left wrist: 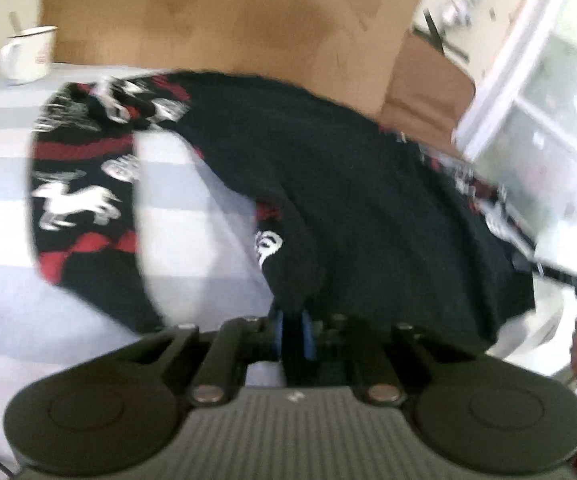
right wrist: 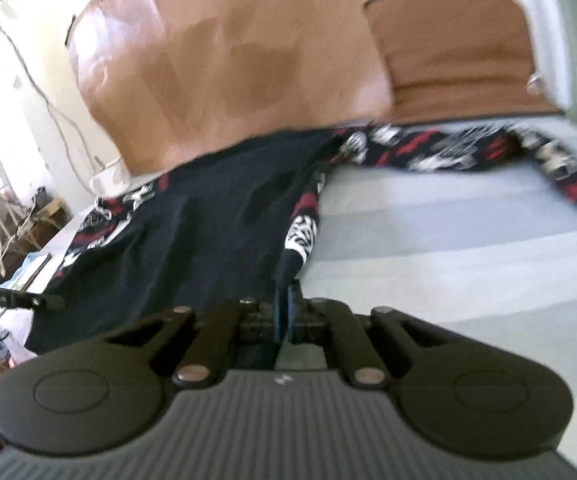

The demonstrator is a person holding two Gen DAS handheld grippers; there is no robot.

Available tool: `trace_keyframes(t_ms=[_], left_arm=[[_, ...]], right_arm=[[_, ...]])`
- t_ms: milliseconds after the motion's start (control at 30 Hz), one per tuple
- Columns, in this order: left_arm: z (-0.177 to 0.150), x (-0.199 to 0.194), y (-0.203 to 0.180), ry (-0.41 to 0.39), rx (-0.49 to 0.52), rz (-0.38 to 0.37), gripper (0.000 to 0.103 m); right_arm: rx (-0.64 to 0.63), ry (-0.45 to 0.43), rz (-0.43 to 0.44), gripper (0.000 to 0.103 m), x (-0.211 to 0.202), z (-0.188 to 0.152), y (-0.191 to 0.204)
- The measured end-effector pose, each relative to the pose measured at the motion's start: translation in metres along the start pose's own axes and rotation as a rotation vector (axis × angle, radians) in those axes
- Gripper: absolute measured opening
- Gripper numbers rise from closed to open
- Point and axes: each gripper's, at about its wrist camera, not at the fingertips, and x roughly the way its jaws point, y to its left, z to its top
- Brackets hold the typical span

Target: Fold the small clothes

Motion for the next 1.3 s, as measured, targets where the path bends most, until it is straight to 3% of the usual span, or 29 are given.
trace_keyframes(t_ms=[67, 167, 267, 367, 400, 467, 600, 700, 733, 767, 800, 867, 933, 1033, 1167, 1233, 1300], left_arm=[[0.001, -0.017, 0.016, -0.021, -0.056, -0.02, 0.008], [-0.006, -0.022, 0.025, -0.023, -0.078, 0.033, 0.008], [-0.016, -0.006, 0.034, 0.048, -0.123, 0.023, 0.01], [-0.021, -0.002, 0.034, 0.048, -0.114, 0.028, 0.014], [-0.02, -0.003, 0.033, 0.042, -0.111, 0.025, 0.017], [-0.021, -0.003, 0.031, 0.031, -0.103, 0.019, 0.017], [-0.025, -0.001, 0.032, 0.03, -0.093, 0.021, 0.018], [-0.024, -0.001, 0.032, 0.033, -0.089, 0.018, 0.018], [-0.024, -0.001, 0.031, 0.036, -0.089, 0.018, 0.018], [-0.023, 0.0, 0.031, 0.038, -0.087, 0.018, 0.018], [-0.023, 0.0, 0.03, 0.039, -0.085, 0.019, 0.018], [-0.021, 0.0, 0.031, 0.043, -0.077, 0.016, 0.018], [-0.021, 0.0, 0.029, 0.049, -0.066, 0.01, 0.018], [-0.02, -0.001, 0.027, 0.056, -0.052, -0.007, 0.019], [-0.02, -0.001, 0.029, 0.059, -0.044, -0.009, 0.029], [-0.019, -0.005, 0.032, 0.05, -0.047, 0.0, 0.034], [-0.017, -0.019, 0.037, -0.003, -0.053, 0.014, 0.043]], right_arm=[[-0.005, 0.006, -0.013, 0.005, -0.022, -0.003, 0.004], [-0.014, 0.068, -0.084, 0.002, -0.033, -0.015, 0.005], [0.05, 0.126, -0.181, 0.004, -0.028, -0.024, -0.015], [0.149, 0.077, -0.083, 0.016, -0.027, -0.013, -0.025], [0.137, 0.066, -0.058, 0.029, -0.025, -0.009, -0.021], [0.029, 0.079, -0.038, 0.043, -0.017, -0.003, -0.001], [-0.134, 0.156, 0.012, 0.05, 0.01, -0.005, 0.032], [-0.226, 0.218, -0.034, 0.05, 0.035, -0.014, 0.048], [-0.263, 0.19, -0.047, 0.04, 0.034, -0.018, 0.047], [-0.293, 0.186, -0.07, 0.014, 0.037, -0.019, 0.049], [-0.295, 0.188, -0.085, 0.006, 0.035, -0.018, 0.047], [-0.194, 0.196, -0.091, 0.006, 0.029, -0.014, 0.031], [-0.18, 0.182, -0.167, 0.006, 0.013, -0.014, 0.021], [-0.096, 0.183, -0.161, 0.005, -0.009, -0.014, 0.006], [-0.13, 0.265, -0.158, 0.005, -0.005, -0.025, 0.013], [-0.14, 0.254, -0.178, 0.01, -0.009, -0.012, 0.01], [-0.118, 0.159, -0.171, 0.023, -0.019, 0.006, 0.004]])
